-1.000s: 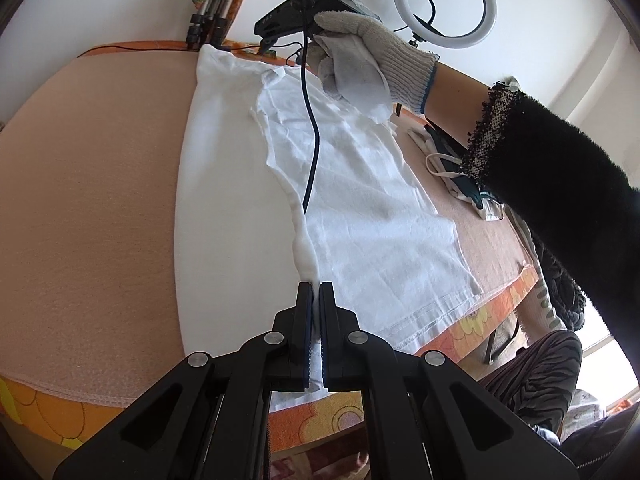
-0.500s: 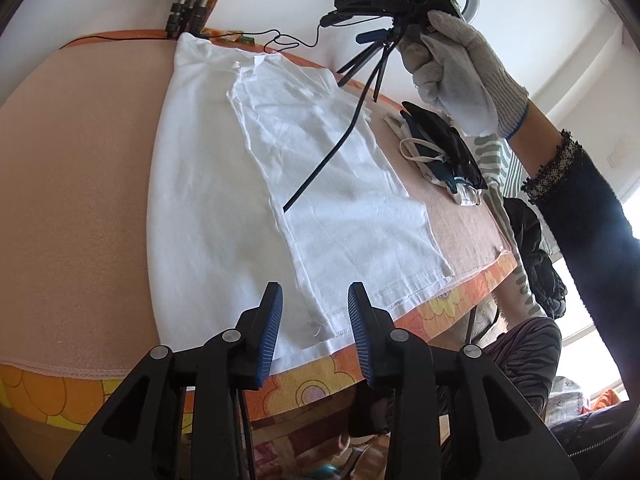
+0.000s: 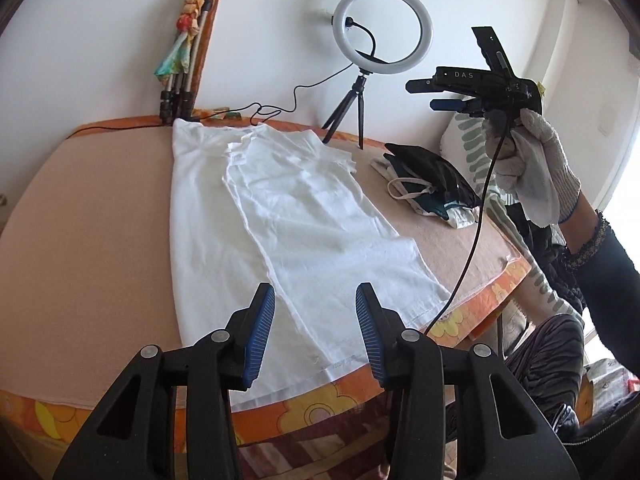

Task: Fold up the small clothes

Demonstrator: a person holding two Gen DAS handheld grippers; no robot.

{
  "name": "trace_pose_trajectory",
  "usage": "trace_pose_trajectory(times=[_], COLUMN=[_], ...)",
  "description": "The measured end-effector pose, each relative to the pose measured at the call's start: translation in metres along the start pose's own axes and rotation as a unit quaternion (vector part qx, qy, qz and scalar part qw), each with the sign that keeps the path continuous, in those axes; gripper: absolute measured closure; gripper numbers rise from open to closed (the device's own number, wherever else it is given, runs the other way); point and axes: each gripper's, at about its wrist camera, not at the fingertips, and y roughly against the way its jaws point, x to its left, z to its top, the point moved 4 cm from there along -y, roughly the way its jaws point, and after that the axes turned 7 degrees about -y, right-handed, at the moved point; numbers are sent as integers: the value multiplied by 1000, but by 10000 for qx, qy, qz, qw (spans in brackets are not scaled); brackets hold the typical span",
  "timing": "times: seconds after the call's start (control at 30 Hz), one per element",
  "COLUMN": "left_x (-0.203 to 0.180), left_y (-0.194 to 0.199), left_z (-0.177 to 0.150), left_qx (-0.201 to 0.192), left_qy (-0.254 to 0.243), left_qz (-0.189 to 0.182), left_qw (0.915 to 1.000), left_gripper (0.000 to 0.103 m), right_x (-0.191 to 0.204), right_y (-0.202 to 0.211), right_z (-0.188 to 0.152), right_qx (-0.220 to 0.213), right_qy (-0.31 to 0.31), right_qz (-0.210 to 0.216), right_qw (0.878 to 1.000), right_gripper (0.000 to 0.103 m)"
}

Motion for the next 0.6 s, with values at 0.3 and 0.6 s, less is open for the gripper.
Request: trace_pose_trajectory(times=[0.3,0.6], left_x=[-78,-141], left_y=[-44,-105], left_z=[5,-1], left_qx=[166,680], left_qy=[-1012,-1627], left_qz=[-252,-641], left_qw=[9944,9822], left_gripper=[62,62], right_x=[-53,-126], right_y=[44,62], right_z=[-35,-39], right_qx=[-309,-471], right_qy=[-562,-1094], right_qz=[525,673], right_qw=[9966,9906], right_gripper=[25,23])
